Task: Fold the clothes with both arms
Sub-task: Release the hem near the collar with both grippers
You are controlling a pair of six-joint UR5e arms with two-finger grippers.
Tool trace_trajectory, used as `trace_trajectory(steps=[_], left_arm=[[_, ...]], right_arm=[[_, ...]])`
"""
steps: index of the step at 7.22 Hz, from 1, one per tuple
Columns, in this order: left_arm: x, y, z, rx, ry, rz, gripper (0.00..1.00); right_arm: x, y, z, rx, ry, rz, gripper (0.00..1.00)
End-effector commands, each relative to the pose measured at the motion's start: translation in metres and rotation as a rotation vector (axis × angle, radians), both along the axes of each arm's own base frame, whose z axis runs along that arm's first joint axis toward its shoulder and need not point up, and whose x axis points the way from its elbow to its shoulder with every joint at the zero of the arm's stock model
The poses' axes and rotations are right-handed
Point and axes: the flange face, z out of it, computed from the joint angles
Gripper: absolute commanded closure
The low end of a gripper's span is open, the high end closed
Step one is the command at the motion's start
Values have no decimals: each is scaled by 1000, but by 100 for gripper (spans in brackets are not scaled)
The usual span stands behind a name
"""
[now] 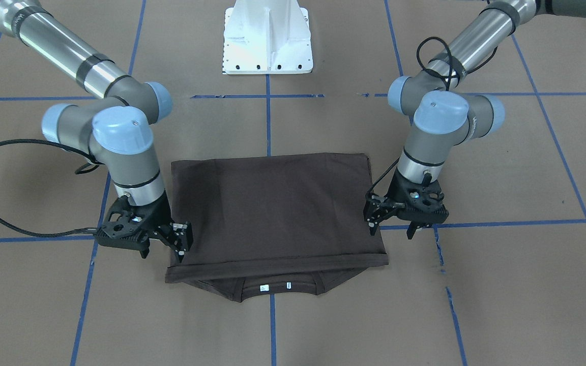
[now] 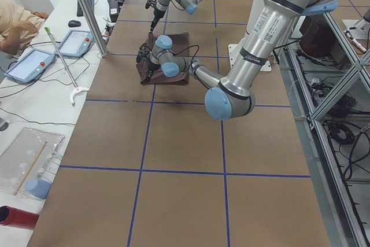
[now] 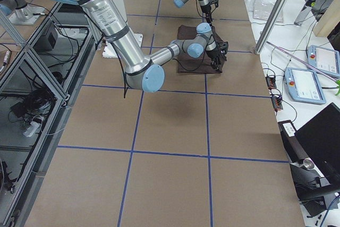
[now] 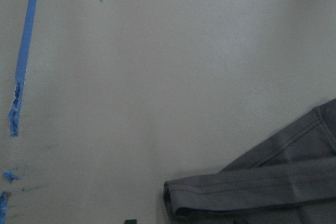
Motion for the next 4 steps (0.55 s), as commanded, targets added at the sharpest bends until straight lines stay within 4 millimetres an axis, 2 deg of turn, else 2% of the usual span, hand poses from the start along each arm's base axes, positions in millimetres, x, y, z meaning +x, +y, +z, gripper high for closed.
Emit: trace_trajectory(steps=[1,2,3,4], left_arm=[[-1,87,11,-37,61,53,0],[5,107,10,-68,84,64,0],[17,127,15,-114,99,69,4],[28,148,16,-166,120,67,19]], right_arm=[[19,14,-4,21,-23,-30,0],[19,14,-4,22,-22,-29,0],[19,14,-4,23,-22,-28,0],[19,14,-4,23,-22,-28,0]])
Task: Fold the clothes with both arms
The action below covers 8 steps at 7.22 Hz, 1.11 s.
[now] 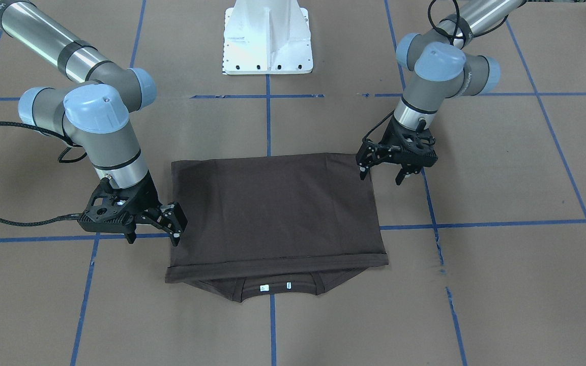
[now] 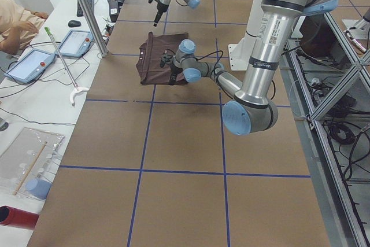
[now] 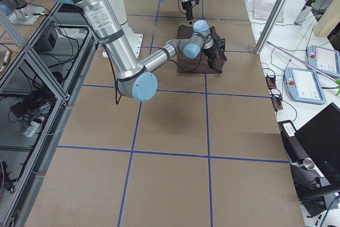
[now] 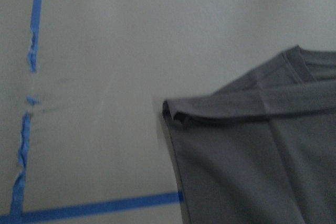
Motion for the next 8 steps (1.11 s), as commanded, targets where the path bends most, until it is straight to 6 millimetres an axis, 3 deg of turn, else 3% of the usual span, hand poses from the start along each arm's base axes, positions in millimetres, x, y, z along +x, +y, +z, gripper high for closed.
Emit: trace_trajectory(steps=[1,4,5,6,7,8], left_arm=[[24,42,6,-101,30,5,26],[32,53,6,-137,43,4,38],[33,53,6,-147,46,-1,46],[36,57,5,-155,50,1,79],[37,58,1,-152,55,5,100],[37,59,-1,-151,58,5,100]], right_arm=[[1,0,1,-1,1,2,0],[1,0,1,-1,3,4,0],[1,0,1,-1,3,4,0],[1,0,1,-1,3,4,0],[0,0,2,-1,5,3,0],[1,0,3,-2,6,3,0]])
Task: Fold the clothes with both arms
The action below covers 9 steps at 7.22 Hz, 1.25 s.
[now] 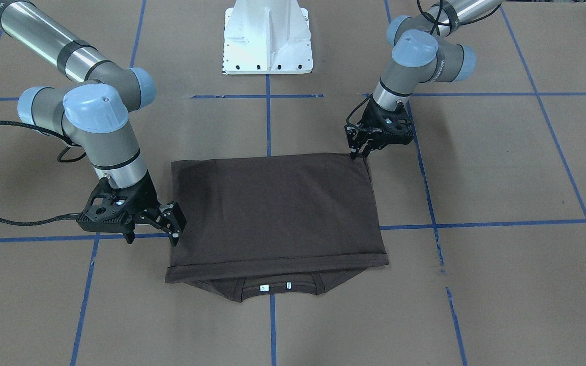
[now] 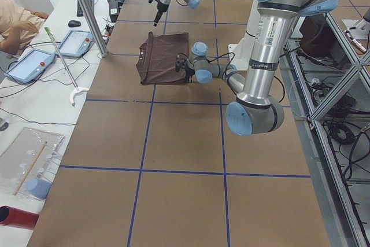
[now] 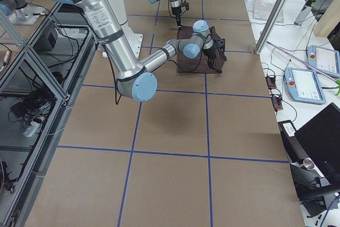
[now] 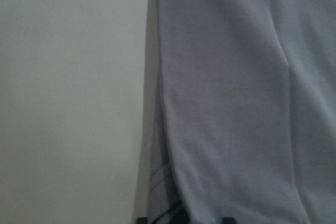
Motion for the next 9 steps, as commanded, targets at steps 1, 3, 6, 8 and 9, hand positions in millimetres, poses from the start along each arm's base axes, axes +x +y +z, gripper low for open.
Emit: trace_trajectory(steps=[1,3,6,8,9], left_arm=[[-1,1,-2,2,2,1,100],[-11,-12,4,43,-27,5,100],[-92,-154,58,208,-231,-64,100],[-92,-254,49,194,-293,-129,100],[-73,-300,34,198,-291,-152,100]], right_arm=[[-1,1,2,-2,3,-2,0],[-2,1,3,-4,3,-2,0],[-1,1,4,-4,5,-1,0],[0,1,3,-4,1,2,0],[1,2,-1,0,-5,3,0]])
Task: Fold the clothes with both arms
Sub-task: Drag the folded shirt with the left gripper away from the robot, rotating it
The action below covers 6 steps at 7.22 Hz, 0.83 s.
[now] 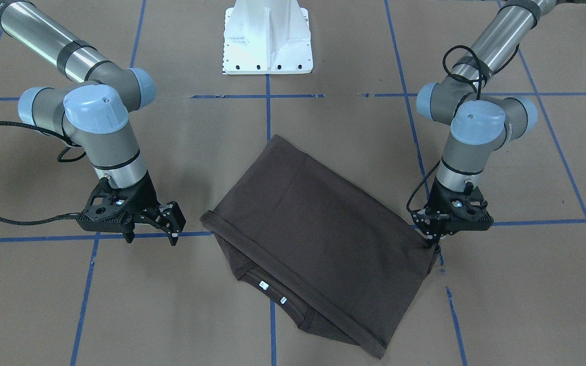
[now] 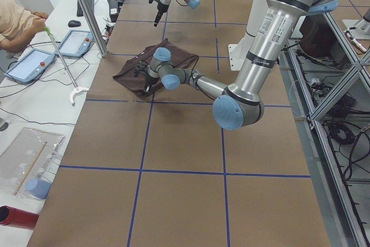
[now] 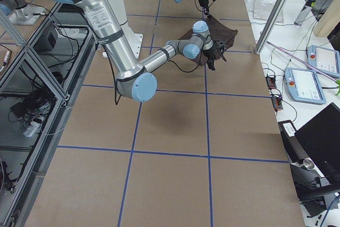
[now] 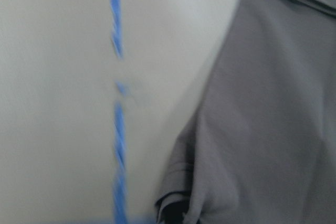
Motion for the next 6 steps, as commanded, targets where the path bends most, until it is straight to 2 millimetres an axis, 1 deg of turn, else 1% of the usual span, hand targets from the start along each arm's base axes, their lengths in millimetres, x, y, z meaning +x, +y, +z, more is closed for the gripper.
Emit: trace_trajectory(steps=[1,2,3,4,5,6], left_arm=[[26,-96,-21,37,-12,-72,100],[10,-111,-15,37,-26,-93,100],[-25,-127,-10,89,-77,-71,100],[-43,-119,10,129,-115,-33,2],[-58,-98,3,184,-92,-16,0],[-64,-78,5,177,-36,40,0]], right_arm=[[3,4,-14,11,-23,2,0],[4,7,-20,16,-35,4,0],[-3,10,-24,18,-39,-6,0],[-14,16,-30,17,-46,-17,0],[-31,18,-46,13,-68,-18,0],[-54,6,-70,-9,-89,28,0]])
